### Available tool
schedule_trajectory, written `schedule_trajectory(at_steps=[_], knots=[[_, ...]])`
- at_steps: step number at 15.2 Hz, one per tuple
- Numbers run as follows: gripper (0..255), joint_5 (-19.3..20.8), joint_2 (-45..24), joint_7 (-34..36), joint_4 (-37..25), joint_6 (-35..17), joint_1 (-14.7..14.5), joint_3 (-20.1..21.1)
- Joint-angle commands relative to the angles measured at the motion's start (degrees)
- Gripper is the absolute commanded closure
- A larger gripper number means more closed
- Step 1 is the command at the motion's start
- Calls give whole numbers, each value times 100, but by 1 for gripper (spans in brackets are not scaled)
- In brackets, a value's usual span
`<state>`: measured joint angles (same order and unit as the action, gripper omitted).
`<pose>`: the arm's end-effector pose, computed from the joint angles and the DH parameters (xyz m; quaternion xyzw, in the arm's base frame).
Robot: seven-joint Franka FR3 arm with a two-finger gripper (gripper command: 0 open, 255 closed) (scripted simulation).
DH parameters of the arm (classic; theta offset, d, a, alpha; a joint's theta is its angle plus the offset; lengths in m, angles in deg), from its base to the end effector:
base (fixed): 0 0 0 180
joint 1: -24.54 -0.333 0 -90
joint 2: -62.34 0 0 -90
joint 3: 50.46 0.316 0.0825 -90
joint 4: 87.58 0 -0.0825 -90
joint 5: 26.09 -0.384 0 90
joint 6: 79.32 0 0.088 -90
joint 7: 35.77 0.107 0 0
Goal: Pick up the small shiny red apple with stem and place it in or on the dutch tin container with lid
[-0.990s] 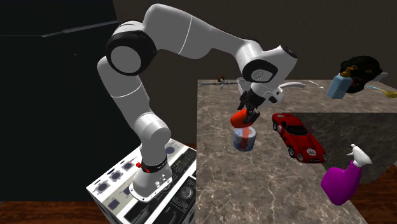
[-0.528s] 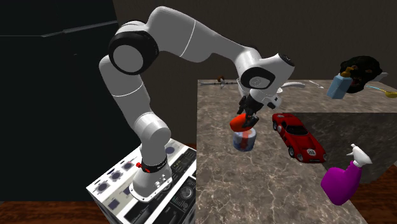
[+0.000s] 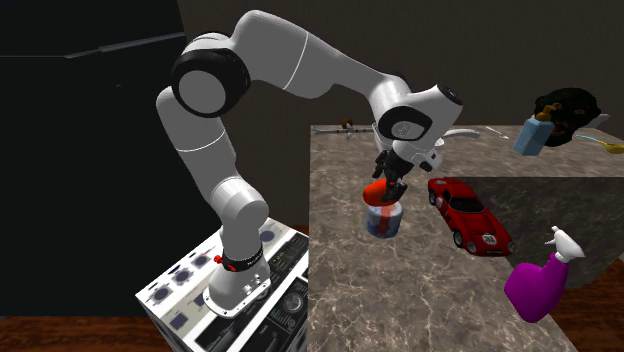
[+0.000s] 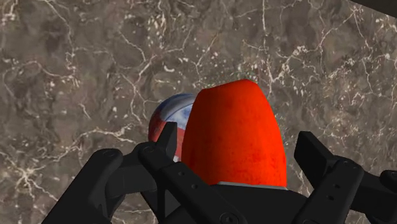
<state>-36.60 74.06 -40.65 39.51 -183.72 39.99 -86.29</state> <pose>0.2998 -0.3614 0.4320 -0.8948 0.4064 0.0351 0.1816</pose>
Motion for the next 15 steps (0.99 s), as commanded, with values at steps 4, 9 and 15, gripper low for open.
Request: schedule_trajectory(at_steps=[4,9,15], knots=[[0,30,15,10,-176,196,18,-19],[0,58,-19,13,-726,730,49,-80],[0,58,-20,12,-727,730,48,-81]])
